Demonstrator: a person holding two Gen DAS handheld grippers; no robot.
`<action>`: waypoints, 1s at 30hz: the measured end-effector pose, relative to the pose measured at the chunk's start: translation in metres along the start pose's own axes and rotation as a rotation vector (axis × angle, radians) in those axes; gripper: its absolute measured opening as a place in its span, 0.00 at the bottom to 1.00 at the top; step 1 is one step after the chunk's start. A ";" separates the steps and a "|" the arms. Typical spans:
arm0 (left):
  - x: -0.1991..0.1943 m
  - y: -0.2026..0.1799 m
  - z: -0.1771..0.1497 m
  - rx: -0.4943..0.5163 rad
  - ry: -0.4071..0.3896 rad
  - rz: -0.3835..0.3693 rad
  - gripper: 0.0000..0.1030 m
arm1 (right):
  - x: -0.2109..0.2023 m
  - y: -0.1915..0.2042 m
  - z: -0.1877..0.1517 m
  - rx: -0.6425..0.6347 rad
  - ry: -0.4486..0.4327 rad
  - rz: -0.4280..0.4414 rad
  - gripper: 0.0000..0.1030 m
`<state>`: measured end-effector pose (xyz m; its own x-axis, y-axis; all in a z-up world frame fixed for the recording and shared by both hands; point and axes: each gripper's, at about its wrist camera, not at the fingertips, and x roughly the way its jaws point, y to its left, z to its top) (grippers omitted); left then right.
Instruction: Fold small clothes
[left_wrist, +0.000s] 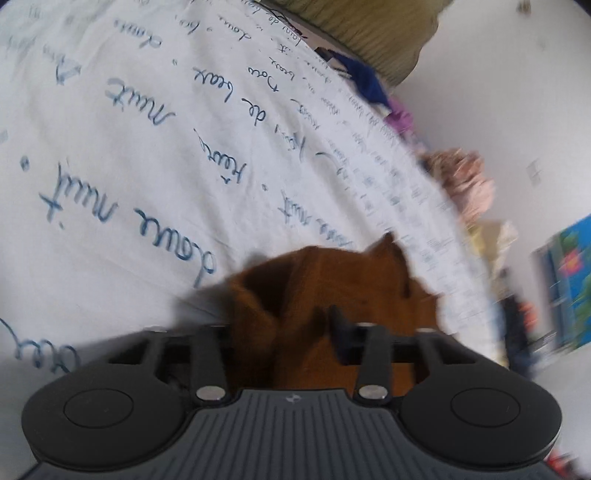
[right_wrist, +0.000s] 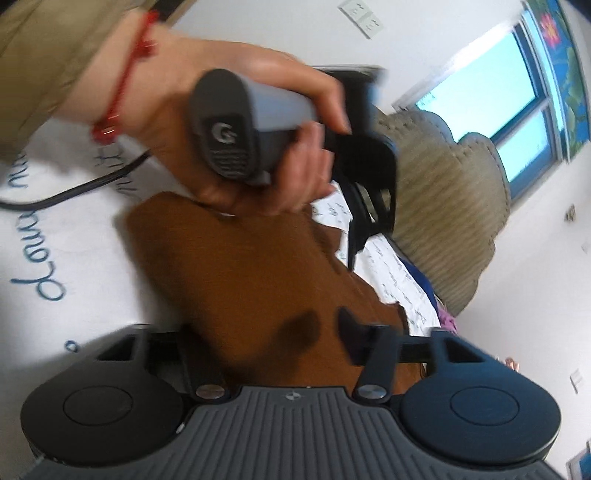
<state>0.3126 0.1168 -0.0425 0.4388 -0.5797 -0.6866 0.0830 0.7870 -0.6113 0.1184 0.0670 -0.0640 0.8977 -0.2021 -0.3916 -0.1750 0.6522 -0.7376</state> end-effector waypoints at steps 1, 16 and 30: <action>-0.001 0.000 0.000 0.004 0.002 0.020 0.19 | 0.002 0.003 0.000 -0.009 -0.001 0.003 0.28; -0.032 -0.062 -0.010 0.139 -0.098 0.214 0.09 | -0.034 -0.040 -0.012 0.131 -0.106 0.028 0.08; -0.046 -0.158 -0.027 0.245 -0.147 0.293 0.09 | -0.059 -0.144 -0.069 0.618 -0.106 0.108 0.07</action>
<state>0.2555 0.0136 0.0749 0.5969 -0.3012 -0.7436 0.1385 0.9516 -0.2742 0.0623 -0.0655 0.0275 0.9285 -0.0587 -0.3666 -0.0296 0.9725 -0.2308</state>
